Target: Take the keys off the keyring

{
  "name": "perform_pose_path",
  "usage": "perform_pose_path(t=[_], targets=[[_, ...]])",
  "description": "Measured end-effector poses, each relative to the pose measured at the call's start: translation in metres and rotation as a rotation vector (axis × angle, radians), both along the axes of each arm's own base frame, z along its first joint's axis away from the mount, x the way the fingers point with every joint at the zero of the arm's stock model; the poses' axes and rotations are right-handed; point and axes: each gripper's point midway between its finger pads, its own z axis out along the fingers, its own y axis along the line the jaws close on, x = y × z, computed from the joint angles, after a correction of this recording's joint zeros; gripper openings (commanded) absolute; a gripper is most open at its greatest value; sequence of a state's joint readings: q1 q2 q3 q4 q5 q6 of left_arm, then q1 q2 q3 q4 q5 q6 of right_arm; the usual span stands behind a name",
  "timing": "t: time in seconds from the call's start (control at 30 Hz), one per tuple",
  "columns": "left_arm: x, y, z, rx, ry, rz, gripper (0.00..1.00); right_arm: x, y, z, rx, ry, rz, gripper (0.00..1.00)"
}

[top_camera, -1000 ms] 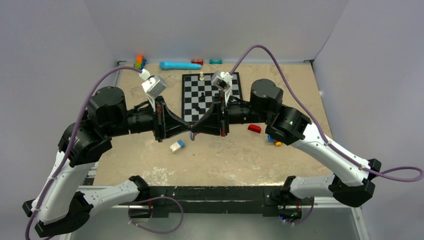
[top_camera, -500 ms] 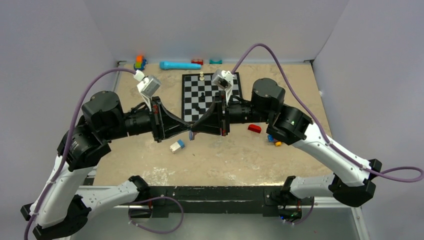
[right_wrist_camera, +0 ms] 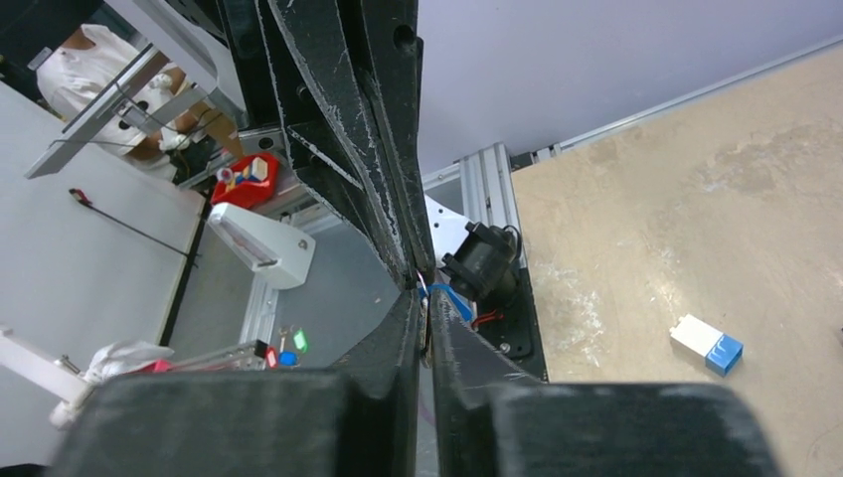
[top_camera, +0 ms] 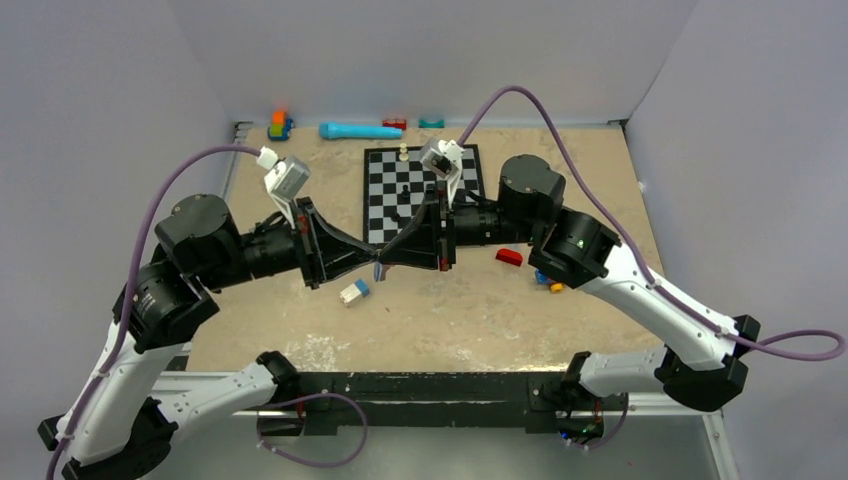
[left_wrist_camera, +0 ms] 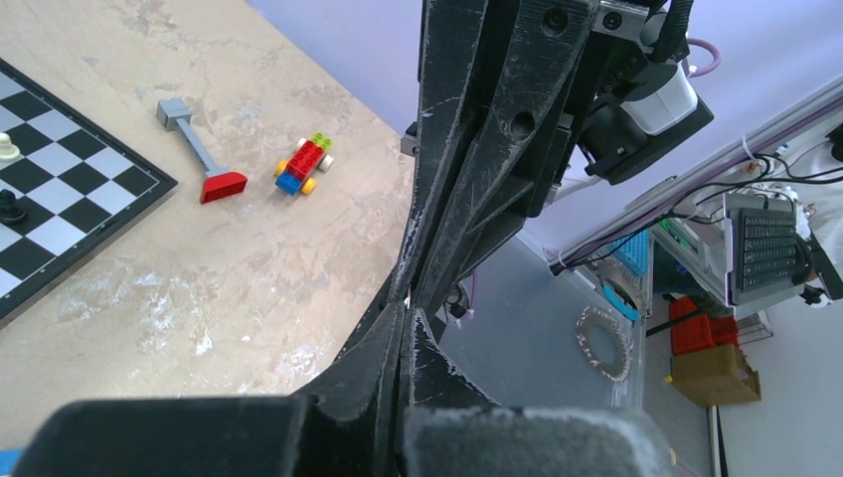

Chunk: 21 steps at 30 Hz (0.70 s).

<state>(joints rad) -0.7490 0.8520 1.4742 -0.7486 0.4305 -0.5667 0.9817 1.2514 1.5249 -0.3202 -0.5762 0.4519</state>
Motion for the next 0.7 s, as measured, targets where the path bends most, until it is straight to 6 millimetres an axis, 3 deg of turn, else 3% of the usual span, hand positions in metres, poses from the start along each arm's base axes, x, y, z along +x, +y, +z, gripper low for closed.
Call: perform_pose_path(t=[0.1, 0.2, 0.47, 0.7], targets=[[0.000, 0.001, 0.000, -0.002, -0.003, 0.003, 0.00, 0.001, 0.001, 0.000, 0.002, 0.004, -0.003, 0.48], [-0.003, 0.003, 0.000, -0.008, -0.008, 0.000, 0.00, 0.003, 0.002, 0.001, 0.005, 0.011, -0.011, 0.63], [-0.004, 0.004, 0.000, -0.013, -0.013, 0.000, 0.00, 0.003, 0.004, 0.014, 0.056, -0.007, -0.009, 0.66], [-0.006, 0.006, 0.009, -0.042, -0.043, 0.000, 0.00, 0.002, 0.002, 0.022, 0.083, -0.013, -0.016, 0.53]])
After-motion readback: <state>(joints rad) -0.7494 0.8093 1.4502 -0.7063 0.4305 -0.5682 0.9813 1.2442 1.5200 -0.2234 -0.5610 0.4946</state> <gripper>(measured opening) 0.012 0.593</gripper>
